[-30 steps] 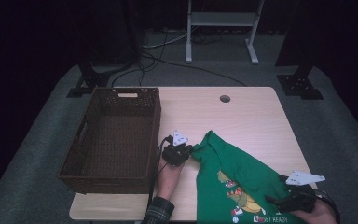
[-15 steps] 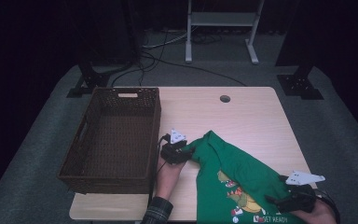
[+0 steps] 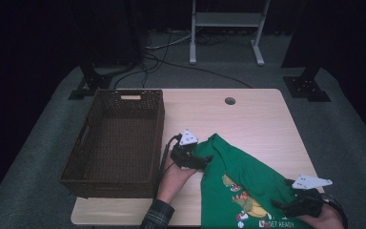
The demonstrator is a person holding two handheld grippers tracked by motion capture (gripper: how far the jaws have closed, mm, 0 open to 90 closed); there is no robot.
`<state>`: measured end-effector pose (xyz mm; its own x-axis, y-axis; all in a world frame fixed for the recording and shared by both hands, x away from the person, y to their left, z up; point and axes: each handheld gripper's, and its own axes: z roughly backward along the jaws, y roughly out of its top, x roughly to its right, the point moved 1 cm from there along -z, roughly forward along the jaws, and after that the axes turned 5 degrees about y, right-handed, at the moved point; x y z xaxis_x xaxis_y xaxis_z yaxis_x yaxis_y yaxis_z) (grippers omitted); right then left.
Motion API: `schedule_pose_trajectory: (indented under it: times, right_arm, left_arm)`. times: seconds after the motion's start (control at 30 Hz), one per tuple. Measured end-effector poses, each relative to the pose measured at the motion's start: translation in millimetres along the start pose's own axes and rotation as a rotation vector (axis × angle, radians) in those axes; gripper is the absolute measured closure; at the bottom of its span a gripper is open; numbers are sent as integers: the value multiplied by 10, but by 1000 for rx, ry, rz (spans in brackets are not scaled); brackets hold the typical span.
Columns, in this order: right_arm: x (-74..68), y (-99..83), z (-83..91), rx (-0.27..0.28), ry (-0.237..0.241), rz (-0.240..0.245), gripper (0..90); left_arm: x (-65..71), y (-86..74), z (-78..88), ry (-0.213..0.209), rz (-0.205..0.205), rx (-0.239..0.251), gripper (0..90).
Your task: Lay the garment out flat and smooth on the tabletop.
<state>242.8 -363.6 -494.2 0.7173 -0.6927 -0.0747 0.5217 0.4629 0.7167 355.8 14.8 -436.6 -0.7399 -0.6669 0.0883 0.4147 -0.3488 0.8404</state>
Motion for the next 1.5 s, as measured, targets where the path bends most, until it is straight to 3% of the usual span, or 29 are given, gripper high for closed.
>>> schedule_pose_trajectory:
  times: [0.13, 0.33, 0.53, 1.03, 1.37, 1.5]
  right_arm:
    - [0, 0, 0, 0, 0, 0, 26]
    - [0, 0, 0, 0, 0, 0, 26]
    - [0, 0, -1, 0, -1, 0, 26]
    - [0, 1, -1, -1, -1, 0, 26]
    - [-1, 2, -3, -1, -1, -1, 25]
    - [-1, 3, -4, -1, -2, -1, 25]
  left_arm:
    - [52, 13, 28, -47, -12, -22, 112]
    - [208, -5, 60, -83, -71, -54, 20]
    - [394, -86, 65, -124, -128, -88, 0]
    - [669, -389, 16, -162, -212, -148, 0]
    - [718, -554, -118, -187, -231, -219, 0]
    - [735, -600, -146, -168, -261, -234, 0]
